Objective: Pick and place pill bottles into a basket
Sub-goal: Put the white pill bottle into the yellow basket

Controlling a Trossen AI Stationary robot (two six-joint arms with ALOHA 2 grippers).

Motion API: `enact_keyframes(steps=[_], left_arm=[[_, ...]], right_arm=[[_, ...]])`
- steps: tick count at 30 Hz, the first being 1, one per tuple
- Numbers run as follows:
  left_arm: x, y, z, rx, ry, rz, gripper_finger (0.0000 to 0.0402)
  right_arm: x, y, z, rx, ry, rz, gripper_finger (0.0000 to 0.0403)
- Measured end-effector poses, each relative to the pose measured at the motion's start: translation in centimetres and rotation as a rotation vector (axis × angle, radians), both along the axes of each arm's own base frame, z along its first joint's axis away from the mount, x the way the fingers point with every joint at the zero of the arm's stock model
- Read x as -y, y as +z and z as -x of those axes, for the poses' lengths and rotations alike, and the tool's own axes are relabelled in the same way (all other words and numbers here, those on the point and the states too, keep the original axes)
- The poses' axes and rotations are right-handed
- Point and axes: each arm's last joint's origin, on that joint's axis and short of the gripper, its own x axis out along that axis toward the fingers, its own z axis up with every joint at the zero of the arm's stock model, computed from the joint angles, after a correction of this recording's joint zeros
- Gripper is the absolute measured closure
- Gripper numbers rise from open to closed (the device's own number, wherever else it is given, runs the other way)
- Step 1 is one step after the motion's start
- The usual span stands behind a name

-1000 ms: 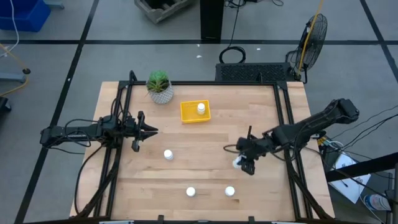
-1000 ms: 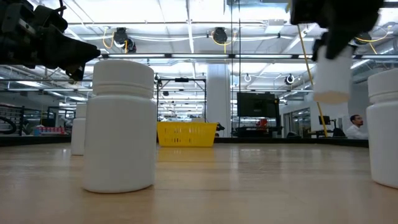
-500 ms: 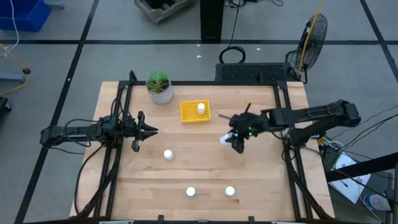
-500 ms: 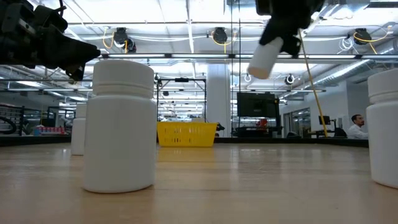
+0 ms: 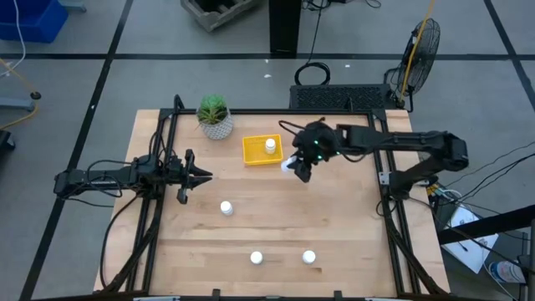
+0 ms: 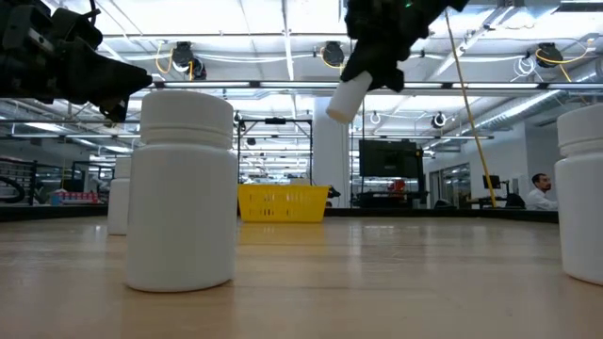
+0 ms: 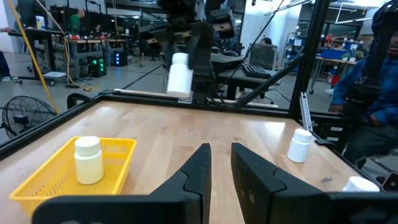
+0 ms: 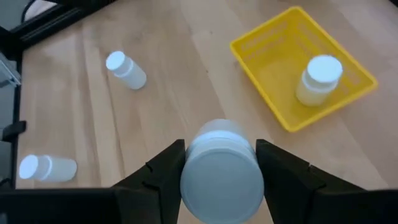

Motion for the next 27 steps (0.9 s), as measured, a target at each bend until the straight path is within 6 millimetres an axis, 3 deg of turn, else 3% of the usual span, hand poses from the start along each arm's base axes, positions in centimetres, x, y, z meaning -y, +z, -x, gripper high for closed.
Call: enact_keyframes(steps=[15, 22, 27], left_arm=[[0.0, 0.0, 0.0, 0.0, 0.0, 0.0, 0.0337], [0.0, 0.0, 0.0, 0.0, 0.0, 0.0, 0.0337], [0.0, 0.0, 0.0, -0.001, 0.0, 0.0, 0.0337]], right_arm=[[5.6, -2.3, -5.7, -0.116, 0.003, 0.012, 0.0237], [7.8, -4.5, -6.7, -0.221, 0.034, 0.036, 0.0237], [8.4, -4.5, -6.6, -0.22, 0.053, 0.068, 0.0237]])
